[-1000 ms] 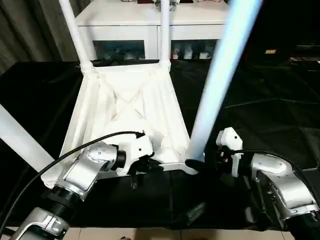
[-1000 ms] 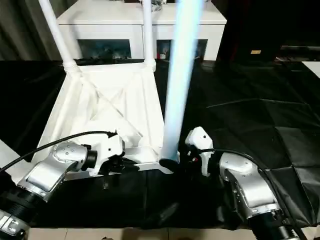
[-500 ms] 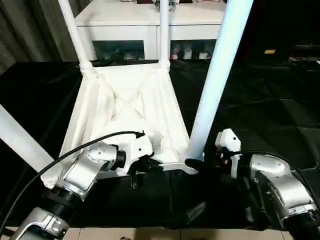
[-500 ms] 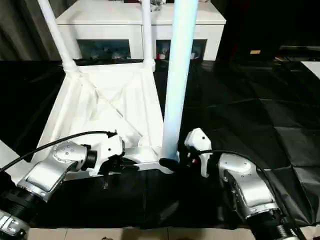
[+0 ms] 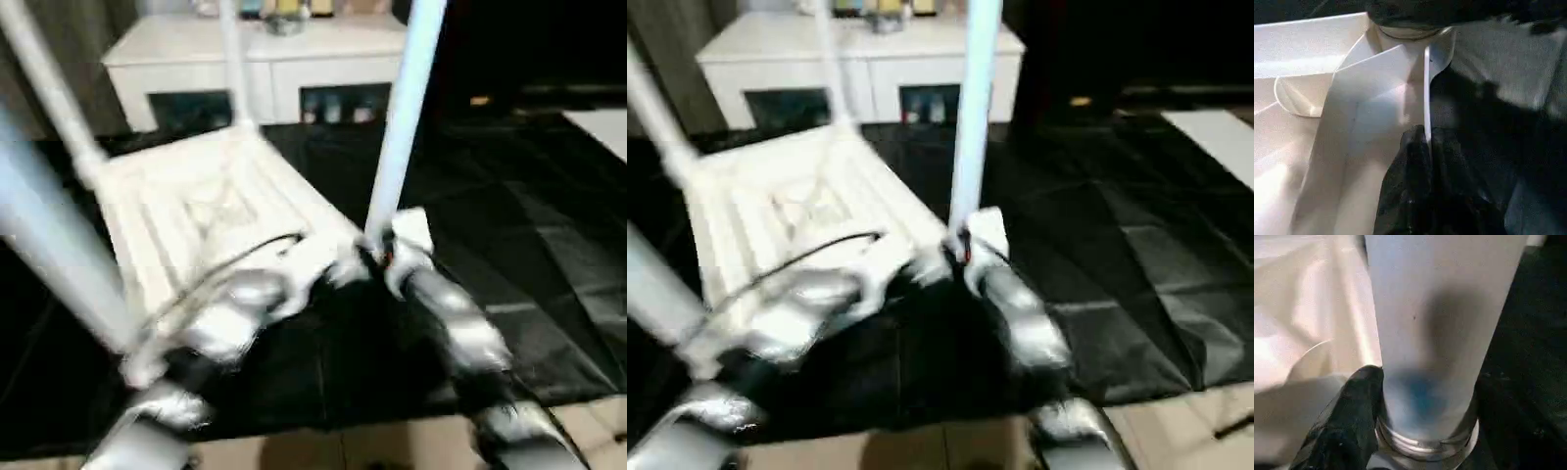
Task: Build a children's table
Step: Rotate leg to tighten
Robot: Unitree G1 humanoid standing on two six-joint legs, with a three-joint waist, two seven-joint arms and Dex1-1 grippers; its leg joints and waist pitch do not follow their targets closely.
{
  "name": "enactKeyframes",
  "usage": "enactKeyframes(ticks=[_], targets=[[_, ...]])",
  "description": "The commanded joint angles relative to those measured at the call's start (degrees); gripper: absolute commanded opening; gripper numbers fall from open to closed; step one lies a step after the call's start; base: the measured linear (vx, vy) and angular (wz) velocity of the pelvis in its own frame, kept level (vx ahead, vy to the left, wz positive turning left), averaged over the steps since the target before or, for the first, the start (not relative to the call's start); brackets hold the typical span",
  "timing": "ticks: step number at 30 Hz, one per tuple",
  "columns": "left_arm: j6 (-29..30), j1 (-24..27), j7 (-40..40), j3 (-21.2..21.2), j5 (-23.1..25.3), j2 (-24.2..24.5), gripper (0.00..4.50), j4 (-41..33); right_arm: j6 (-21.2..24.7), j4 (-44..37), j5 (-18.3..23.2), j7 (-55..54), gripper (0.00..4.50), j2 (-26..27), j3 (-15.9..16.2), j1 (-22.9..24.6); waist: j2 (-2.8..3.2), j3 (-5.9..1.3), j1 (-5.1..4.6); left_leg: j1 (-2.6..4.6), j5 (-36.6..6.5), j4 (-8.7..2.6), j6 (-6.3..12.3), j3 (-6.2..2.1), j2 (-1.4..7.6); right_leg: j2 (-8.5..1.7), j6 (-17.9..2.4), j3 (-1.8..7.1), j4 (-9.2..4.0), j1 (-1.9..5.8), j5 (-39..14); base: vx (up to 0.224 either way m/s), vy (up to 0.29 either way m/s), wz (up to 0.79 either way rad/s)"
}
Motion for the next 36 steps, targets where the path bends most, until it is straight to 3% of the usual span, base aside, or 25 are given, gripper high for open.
enactKeyframes(ticks=[1, 2, 3, 4, 5, 6, 7, 8, 9, 11, 12, 14, 18, 22, 23, 24, 26, 28, 29, 31, 34, 35, 36], targets=[[-4.0, -2.0, 1.0, -0.2, -0.4, -1.6, 0.0, -1.6, 1.3, 5.3, 0.6, -0.1, 2.59, 0.9, -0.4, 0.6, -0.82, -2.11, 2.45, -0.9, -47.9, -11.89, -1.89, 0.59, 5.02, 0.89, -3.8, 2.08, 4.25, 3.32, -22.2, -0.019, -0.091, 0.19], [-4.3, -2.1, 0.9, -0.3, -0.1, -1.6, 0.0, -1.4, 0.8, 5.5, 0.6, 0.7, 2.59, 1.2, -0.5, 0.3, -2.31, -2.16, 2.32, 1.35, -43.8, -8.44, -2.16, 1.13, 3.16, 0.36, -2.2, 3.02, -0.46, 0.22, -32.9, -0.019, -0.091, 0.19], [-4.3, -2.1, 0.5, -0.3, 0.0, -1.3, 0.0, -1.4, -0.3, 5.2, 0.4, 1.4, 2.59, 1.4, -0.5, 0.2, -3.83, -1.94, 1.51, 7.94, -26.8, 4.96, -1.45, 1.05, -1.75, -4.55, 1.5, 1.7, -11.33, -7.79, -60.5, 0.011, -0.083, 0.02], [-4.6, -2.0, 0.2, -0.3, 0.2, -1.0, 0.0, -1.5, -1.3, 4.7, 0.6, 2.7, 2.59, 1.6, -0.5, 0.2, -3.65, -2.95, 1.53, -0.65, -13.4, 1.93, 1.0, -1.39, -0.39, -7.72, 1.6, 3.82, -6.87, 1.05, -57.4, 0.1, 0.021, -0.35], [-4.6, -1.8, -0.3, -0.2, 0.5, -0.3, 0.0, -1.8, -2.8, 3.5, 1.3, 4.4, 3.15, 1.6, -0.7, 0.6, -2.49, -3.39, 2.73, -2.98, -9.9, -0.84, 0.46, -2.06, 0.47, -6.87, 1.0, 3.35, -5.32, 3.85, -50.2, 0.1, 0.021, -0.35], [-4.6, -1.7, -0.4, -0.1, 0.5, -0.1, 0.0, -1.8, -3.4, 3.3, 1.3, 4.6, 3.15, 1.6, -0.7, 0.6, -1.97, -3.58, 2.96, -1.04, -12.5, -3.24, 0.43, -2.2, 1.9, -3.58, -1.6, 2.08, -4.36, 0.82, -35.6, 0.111, 0.022, -0.25], [-4.8, -1.6, -0.7, -0.2, 0.6, 0.3, 0.0, -1.9, -3.9, 2.6, 1.7, 5.1, 3.15, 1.4, -1.0, 0.8, -0.84, -3.97, 2.78, -0.17, -15.6, -3.57, -0.01, -1.94, 2.07, -2.32, -6.3, 1.86, -3.09, 0.51, -23.3, 0.0, 0.0, 0.0], [-5.3, -1.0, -1.6, -0.2, 0.7, 1.5, 0.0, -2.4, -5.0, 0.2, 2.2, 5.6, 3.33, 0.5, -1.5, 1.6, -1.07, -3.69, 2.53, -0.14, -18.4, -3.92, 0.15, -1.46, 2.23, -1.91, -9.3, 2.15, -2.94, 0.44, -18.2, 0.0, 0.0, 0.0], [-5.7, -0.8, -2.0, -0.2, 0.7, 2.1, 0.0, -2.5, -5.7, -0.9, 2.3, 5.4, 3.45, 0.0, -1.6, 1.9, -1.16, -3.65, 2.63, 0.01, -19.6, -3.9, 0.25, -1.36, 2.16, -1.87, -9.9, 2.17, -2.97, 0.45, -18.5, 0.0, 0.0, 0.0], [-5.6, -0.4, -2.6, -0.4, 0.7, 3.2, 0.0, -2.9, -5.6, -3.4, 2.9, 8.2, 3.58, -1.4, -1.2, 2.7, -1.46, -3.53, 2.4, 0.31, -22.9, -3.81, 0.91, -0.9, 1.78, -1.73, -9.8, 2.22, -3.65, 0.13, -24.1, 0.0, 0.0, 0.0], [-5.7, -0.3, -2.6, -0.4, 0.7, 3.3, 0.0, -3.0, -5.6, -3.6, 2.9, 8.3, 3.64, -1.5, -1.1, 2.7, -1.16, -3.73, 2.5, 0.24, -22.1, -3.78, 1.08, -0.95, 1.88, -2.07, -9.6, 2.43, -3.74, 0.08, -24.9, 0.0, 0.0, 0.0], [-6.0, 0.9, -5.3, -0.4, 0.5, 5.6, 0.0, -4.9, -3.4, -10.4, 4.0, 14.9, 3.87, -6.0, -0.3, 5.2, -1.32, -3.9, 2.74, -0.77, -18.3, -3.99, 1.8, -1.11, 2.24, -2.0, -9.7, 2.56, -3.08, 0.84, -20.4, 0.0, 0.0, 0.0], [-8.7, 2.4, -10.7, -1.1, 0.0, 9.1, 0.0, -6.9, -0.8, -18.3, 4.1, 25.7, 4.15, -13.8, 2.2, 9.5, -1.31, -3.98, 3.09, -0.67, -15.9, -3.68, 3.08, -0.68, 2.2, -2.02, -10.8, 2.89, -2.98, 0.68, -18.7, 0.0, 0.0, 0.0], [-10.5, 4.8, -21.0, -2.1, -3.4, 13.7, 0.0, -10.5, -0.3, -26.3, 5.9, 39.3, 4.15, -23.9, 5.5, 15.4, -1.13, -4.42, 3.44, -0.85, -10.4, -3.18, 5.18, -0.45, 2.3, -2.13, -13.2, 3.01, -2.2, 1.01, -11.4, 0.061, -0.02, 0.07], [-10.5, 5.3, -23.3, -2.6, -4.0, 14.9, 0.0, -11.6, 0.1, -27.8, 7.0, 41.7, 4.15, -25.4, 5.7, 16.4, -1.05, -4.62, 3.56, -1.04, -7.4, -2.93, 6.91, -0.44, 2.52, -2.08, -14.9, 3.04, -1.43, 1.23, -7.0, 0.07, -0.017, 0.05], [-11.3, 5.8, -26.1, -2.9, -5.0, 15.9, 0.0, -12.7, 0.4, -28.9, 8.0, 44.0, 4.15, -26.8, 5.8, 17.2, -0.81, -4.69, 3.62, -1.17, -6.4, -2.84, 7.41, -0.55, 2.56, -2.14, -15.4, 3.0, -1.14, 1.35, -5.6, 0.067, -0.007, -0.01], [-10.2, 6.6, -29.1, -2.5, -7.3, 16.6, 0.0, -14.8, 1.0, -30.0, 9.3, 46.6, 4.15, -27.9, 6.0, 17.8, -0.87, -5.03, 3.63, -1.02, -2.7, -2.37, 9.03, -0.48, 2.65, -1.97, -17.4, 2.95, -0.36, 1.28, -0.4, 0.055, 0.004, -0.03], [-9.3, 6.9, -31.4, -2.3, -9.4, 16.8, 0.0, -16.4, 0.7, -29.8, 9.1, 48.1, 4.15, -28.0, 6.4, 17.4, -0.79, -5.11, 3.74, -0.85, -0.6, -2.14, 9.88, -0.38, 2.65, -1.92, -18.3, 2.95, -0.15, 1.1, 1.6, 0.0, 0.0, 0.0], [-8.9, 6.9, -32.5, -2.6, -10.0, 17.1, 0.0, -17.1, 0.5, -29.3, 8.7, 48.3, 4.15, -27.8, 6.9, 16.9, -0.86, -5.23, 4.11, -0.68, 1.8, -1.83, 11.16, -0.29, 2.64, -1.81, -19.2, 2.98, 0.18, 0.83, 3.4, 0.0, 0.0, 0.0], [-8.7, 6.8, -32.9, -2.8, -10.1, 17.1, 0.0, -17.3, 0.0, -28.2, 8.2, 47.9, 4.15, -27.2, 7.3, 15.9, -0.87, -4.95, 4.67, -0.58, 0.3, -1.89, 10.97, -0.03, 2.77, -1.84, -19.2, 3.03, -0.07, 0.49, 0.6, 0.0, 0.0, 0.0], [-8.9, 6.6, -33.3, -2.8, -10.2, 17.2, 0.0, -17.2, 0.0, -27.7, 8.3, 48.7, 4.15, -27.1, 8.0, 15.3, -1.09, -4.56, 5.03, -0.57, -4.7, -2.32, 8.56, 0.19, 2.9, -1.93, -17.8, 3.05, -0.6, 0.57, -5.4, 0.0, 0.0, 0.0], [-8.8, 6.6, -33.6, -2.7, -10.4, 17.3, 0.0, -17.3, 0.0, -27.6, 8.3, 49.3, 4.15, -27.3, 8.2, 15.2, -1.0, -4.33, 5.08, -0.53, -8.6, -2.62, 6.0, 0.32, 2.98, -1.92, -16.4, 3.12, -0.91, 0.49, -9.6, 0.0, 0.0, 0.0], [-8.9, 6.5, -33.6, -2.8, -10.1, 17.4, 0.0, -17.0, -0.1, -27.1, 8.1, 50.0, 4.15, -27.4, 8.6, 15.0, -0.98, -4.25, 5.07, -0.5, -9.9, -2.73, 5.13, 0.35, 3.02, -1.93, -15.9, 3.16, -1.06, 0.46, -10.8, 0.0, 0.0, 0.0]])
